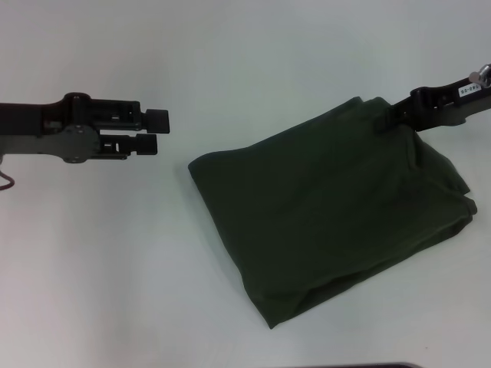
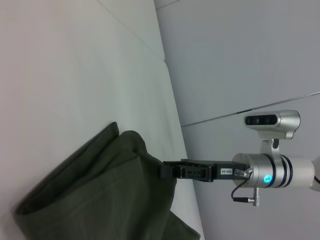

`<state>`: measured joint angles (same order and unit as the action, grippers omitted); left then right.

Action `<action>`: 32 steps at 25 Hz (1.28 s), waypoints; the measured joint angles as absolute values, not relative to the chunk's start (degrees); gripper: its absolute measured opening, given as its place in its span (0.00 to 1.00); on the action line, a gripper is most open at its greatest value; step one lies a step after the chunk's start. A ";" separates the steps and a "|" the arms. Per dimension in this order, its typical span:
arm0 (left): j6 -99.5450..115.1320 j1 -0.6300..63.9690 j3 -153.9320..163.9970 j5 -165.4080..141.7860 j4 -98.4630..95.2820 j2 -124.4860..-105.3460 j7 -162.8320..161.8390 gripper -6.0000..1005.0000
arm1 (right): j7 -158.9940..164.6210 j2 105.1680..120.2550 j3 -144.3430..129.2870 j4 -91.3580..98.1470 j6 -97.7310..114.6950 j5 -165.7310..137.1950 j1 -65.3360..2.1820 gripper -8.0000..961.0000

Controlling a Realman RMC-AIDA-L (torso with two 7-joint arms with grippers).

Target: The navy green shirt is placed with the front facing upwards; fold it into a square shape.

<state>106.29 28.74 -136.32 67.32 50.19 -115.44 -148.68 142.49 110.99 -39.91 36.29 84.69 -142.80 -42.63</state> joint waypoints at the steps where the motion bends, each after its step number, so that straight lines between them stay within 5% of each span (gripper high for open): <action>1: 106.29 28.74 -136.30 67.32 50.18 -115.46 -148.64 0.63 | 142.48 110.96 -39.93 36.32 84.66 -142.82 -42.58 0.50; 13: 106.42 28.73 -135.99 67.15 50.01 -115.72 -148.53 0.63 | 140.49 112.21 -41.54 37.18 82.35 -142.91 -42.73 0.06; 32: 106.70 28.85 -135.99 66.79 50.01 -115.74 -148.83 0.63 | 141.33 113.45 -40.53 49.01 91.07 -141.40 -42.13 0.02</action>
<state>106.70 28.85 -135.99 66.79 50.01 -115.74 -148.83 141.33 113.45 -40.53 49.01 91.07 -141.40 -42.13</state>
